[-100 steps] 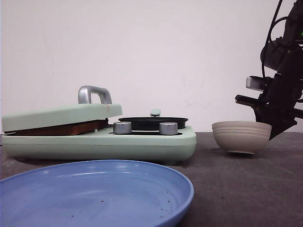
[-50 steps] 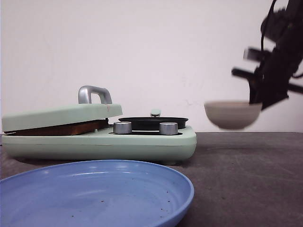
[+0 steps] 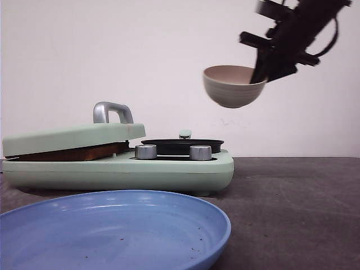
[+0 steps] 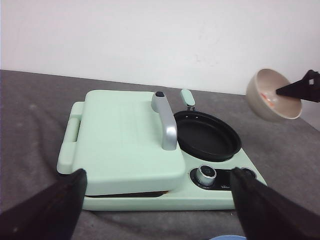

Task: Make breakfast with bread and shrimp
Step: 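Lift the shrimp bowl with the right gripper over the black pan, then tilt the bowl with the right gripper to pour shrimp into the pan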

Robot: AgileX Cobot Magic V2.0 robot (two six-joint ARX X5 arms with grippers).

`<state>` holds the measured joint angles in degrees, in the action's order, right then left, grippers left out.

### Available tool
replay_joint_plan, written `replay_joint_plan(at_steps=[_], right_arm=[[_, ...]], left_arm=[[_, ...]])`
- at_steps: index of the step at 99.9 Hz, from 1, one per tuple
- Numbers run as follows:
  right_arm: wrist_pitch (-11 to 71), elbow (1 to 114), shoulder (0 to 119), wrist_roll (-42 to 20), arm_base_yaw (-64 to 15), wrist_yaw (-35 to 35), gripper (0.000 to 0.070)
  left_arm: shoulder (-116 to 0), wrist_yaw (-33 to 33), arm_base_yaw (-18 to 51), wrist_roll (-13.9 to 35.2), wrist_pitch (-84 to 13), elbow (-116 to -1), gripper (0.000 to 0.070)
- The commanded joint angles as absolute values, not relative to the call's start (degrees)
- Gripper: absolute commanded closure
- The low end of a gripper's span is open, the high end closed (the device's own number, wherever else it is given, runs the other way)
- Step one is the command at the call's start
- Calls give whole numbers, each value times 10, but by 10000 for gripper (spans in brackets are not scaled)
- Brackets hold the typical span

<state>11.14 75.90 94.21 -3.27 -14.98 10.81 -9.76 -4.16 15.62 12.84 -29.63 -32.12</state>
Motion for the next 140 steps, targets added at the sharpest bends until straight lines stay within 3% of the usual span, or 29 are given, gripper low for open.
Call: replay_joint_plan(at_steps=[1, 24, 37, 70, 140], right_arm=[[81, 767, 950, 41, -180, 52, 700], [-43, 767, 958, 219, -273, -129, 700], [-117, 767, 984, 352, -322, -222, 700], [-260, 767, 1083, 636, -385, -335, 700], [-409, 767, 1091, 781, -384, -345, 700]], left_arm=[[-98, -38, 157, 129, -291, -323, 185], [-98, -38, 157, 126, -292, -323, 185], [-98, -39, 157, 120, -293, -323, 185], [-98, -40, 157, 90, -314, -323, 185], [-98, -45, 157, 86, -315, -323, 186]])
